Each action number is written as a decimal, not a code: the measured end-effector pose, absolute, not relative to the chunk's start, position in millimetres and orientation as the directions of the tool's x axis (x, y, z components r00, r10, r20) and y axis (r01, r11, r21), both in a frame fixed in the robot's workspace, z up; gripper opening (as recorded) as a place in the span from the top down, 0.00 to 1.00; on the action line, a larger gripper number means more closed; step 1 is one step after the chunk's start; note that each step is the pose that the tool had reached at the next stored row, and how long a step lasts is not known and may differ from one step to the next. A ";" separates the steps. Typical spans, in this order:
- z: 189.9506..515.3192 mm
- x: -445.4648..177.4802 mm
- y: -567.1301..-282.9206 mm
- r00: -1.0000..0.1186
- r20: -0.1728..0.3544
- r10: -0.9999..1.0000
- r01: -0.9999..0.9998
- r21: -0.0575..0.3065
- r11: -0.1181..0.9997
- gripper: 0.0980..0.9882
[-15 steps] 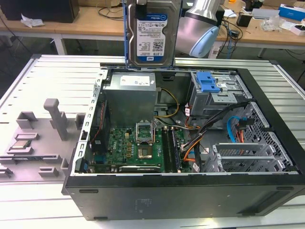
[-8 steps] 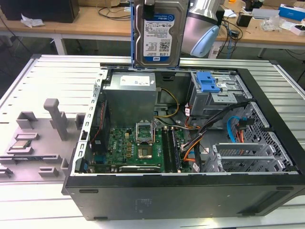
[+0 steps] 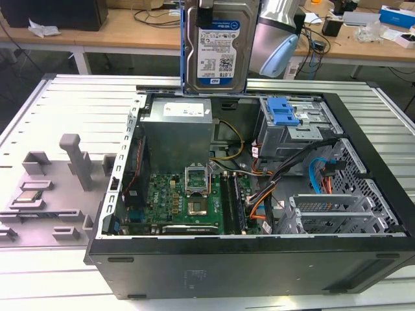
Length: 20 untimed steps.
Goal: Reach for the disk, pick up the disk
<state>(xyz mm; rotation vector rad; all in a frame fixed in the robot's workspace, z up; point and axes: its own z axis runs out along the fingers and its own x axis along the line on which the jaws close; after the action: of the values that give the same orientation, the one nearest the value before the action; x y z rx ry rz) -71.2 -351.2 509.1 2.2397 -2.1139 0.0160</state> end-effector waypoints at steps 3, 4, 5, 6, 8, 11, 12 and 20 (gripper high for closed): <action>509.0 -71.3 -360.9 0.058 0.050 -0.997 -0.998 0.038 -0.057 0.70; 509.0 -71.3 -366.7 0.059 0.050 -0.997 -0.998 0.038 -0.057 0.70; 508.9 -71.4 -370.3 0.059 0.050 -0.997 -0.998 0.038 -0.057 0.70; 508.9 -71.4 -373.4 0.059 0.050 -0.997 -0.998 0.038 -0.057 0.70; 508.9 -71.5 -379.7 0.058 0.050 -0.997 -0.998 0.038 -0.057 0.70; 508.9 -71.5 -394.1 0.059 0.050 -0.997 -0.998 0.038 -0.057 0.70; 508.9 -71.5 -396.4 0.059 0.050 -0.997 -0.998 0.038 -0.057 0.70; 508.8 -71.5 -423.0 0.059 0.050 -0.997 -0.998 0.038 -0.057 0.70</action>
<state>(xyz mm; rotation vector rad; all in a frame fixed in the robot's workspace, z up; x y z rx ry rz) -71.5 -423.0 508.8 2.2397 -2.1140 0.0158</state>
